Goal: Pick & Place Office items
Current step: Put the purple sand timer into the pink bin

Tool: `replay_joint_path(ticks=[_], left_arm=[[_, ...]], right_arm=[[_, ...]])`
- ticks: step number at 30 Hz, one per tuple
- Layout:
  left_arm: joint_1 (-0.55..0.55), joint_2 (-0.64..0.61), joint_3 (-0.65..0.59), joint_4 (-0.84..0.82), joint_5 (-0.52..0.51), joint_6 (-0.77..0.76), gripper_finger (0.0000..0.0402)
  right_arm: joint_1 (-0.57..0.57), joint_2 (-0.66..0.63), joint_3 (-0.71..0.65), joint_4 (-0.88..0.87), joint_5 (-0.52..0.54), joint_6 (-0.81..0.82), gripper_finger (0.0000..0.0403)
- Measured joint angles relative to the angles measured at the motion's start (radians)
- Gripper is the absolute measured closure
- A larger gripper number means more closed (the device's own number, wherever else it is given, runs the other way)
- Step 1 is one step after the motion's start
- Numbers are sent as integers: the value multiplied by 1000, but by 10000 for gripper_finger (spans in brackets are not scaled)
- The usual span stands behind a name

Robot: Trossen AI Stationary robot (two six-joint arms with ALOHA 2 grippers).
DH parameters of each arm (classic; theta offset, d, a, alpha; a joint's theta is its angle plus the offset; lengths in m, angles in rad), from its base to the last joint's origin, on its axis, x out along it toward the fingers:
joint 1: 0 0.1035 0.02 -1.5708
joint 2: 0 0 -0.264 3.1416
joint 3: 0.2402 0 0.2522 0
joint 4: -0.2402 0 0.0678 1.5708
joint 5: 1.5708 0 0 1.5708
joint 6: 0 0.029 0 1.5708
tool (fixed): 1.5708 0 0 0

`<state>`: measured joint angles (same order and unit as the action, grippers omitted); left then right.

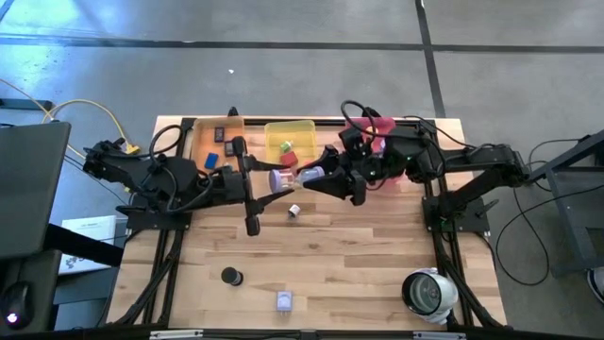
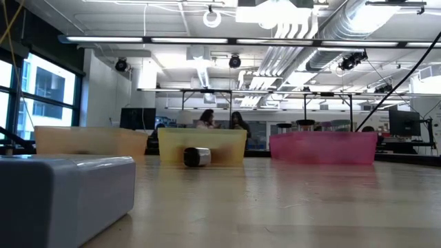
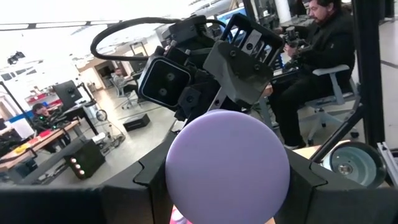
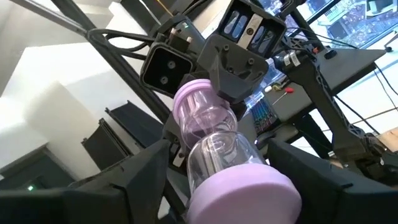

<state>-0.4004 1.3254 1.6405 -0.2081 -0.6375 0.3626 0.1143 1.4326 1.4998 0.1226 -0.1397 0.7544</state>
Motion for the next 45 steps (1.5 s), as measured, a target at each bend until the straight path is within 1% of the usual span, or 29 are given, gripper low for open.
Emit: replay_joint_path(ticks=[3,7,8,13,16,18,22,25,30,34,40,43,45], left_arm=[[0,0,0,0,3,1,219],[0,0,0,0,4,0,219],[0,0,0,2,5,1,219],[0,1,0,-3,1,-1,219],[0,1,0,-6,16,-37,217],[0,1,0,-7,25,-74,199],[1,1,0,-5,23,-60,150],[1,1,0,-5,4,-77,135],[1,1,-1,-13,-1,-75,130],[0,7,-1,-15,-28,-76,129],[-8,8,-1,-16,-39,-50,128],[-8,8,-1,-16,-39,-46,128],[-12,10,-1,-15,-20,-30,128]], right_arm=[[0,0,0,-3,-11,-3,168],[0,0,1,4,-21,-27,222],[0,-1,1,2,-19,-28,226],[0,-1,1,-4,-23,-38,226],[0,-1,1,-5,-23,-34,226],[1,-1,1,-6,-24,-44,226],[1,-1,1,-11,-26,-63,226],[1,-1,1,-17,-25,-72,226],[1,-1,1,-36,-25,-71,226],[0,-1,1,-44,-24,-71,226],[0,-1,1,-46,-24,-71,226],[0,-1,1,-46,-24,-71,226],[1,-1,1,-46,-27,-73,226]])
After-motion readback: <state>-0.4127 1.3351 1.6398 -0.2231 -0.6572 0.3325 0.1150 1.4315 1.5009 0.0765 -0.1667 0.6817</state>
